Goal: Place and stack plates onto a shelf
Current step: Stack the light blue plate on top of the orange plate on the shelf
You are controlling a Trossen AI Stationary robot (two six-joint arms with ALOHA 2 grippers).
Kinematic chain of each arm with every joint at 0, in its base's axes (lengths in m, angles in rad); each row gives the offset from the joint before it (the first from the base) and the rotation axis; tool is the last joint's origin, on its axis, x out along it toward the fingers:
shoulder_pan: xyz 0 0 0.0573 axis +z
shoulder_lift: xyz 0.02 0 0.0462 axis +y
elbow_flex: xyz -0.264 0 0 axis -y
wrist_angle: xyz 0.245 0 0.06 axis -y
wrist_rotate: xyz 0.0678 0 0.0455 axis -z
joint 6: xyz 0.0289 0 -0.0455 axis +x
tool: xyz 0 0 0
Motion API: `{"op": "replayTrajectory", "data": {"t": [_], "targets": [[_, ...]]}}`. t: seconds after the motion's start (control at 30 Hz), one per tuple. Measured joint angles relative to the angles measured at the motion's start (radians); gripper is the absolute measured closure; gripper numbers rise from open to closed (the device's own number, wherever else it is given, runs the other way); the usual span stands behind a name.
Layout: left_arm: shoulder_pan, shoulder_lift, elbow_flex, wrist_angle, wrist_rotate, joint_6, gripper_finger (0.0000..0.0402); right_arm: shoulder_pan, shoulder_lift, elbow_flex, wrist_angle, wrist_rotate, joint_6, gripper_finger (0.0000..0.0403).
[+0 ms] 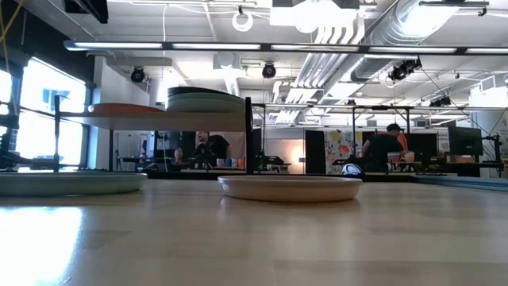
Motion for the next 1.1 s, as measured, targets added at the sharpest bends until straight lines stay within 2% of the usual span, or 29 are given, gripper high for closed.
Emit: {"op": "replayTrajectory", "data": {"t": [0.23,0.47,0.73,0.93,1.1], "targets": [[-0.082,0.017,0.0,-0.052,0.002,0.035,0.0371,0.026,0.0,0.0,0.008,0.004,0.031,0.0268],[-0.133,0.058,0.0,-0.052,0.006,0.072,0.037,0.033,0.001,0.0,0.009,0.053,0.031,0.0268],[-0.146,0.144,0.0,-0.051,0.0,0.081,0.0374,0.033,0.001,0.0,0.014,0.054,0.031,0.0268],[-0.145,0.198,0.0,-0.05,-0.034,0.156,0.0384,0.033,0.001,0.0,0.014,0.054,0.031,0.0268],[-0.145,0.246,0.0,-0.047,0.0,0.188,0.0369,0.033,0.001,0.0,0.014,0.054,0.031,0.0268]]}}
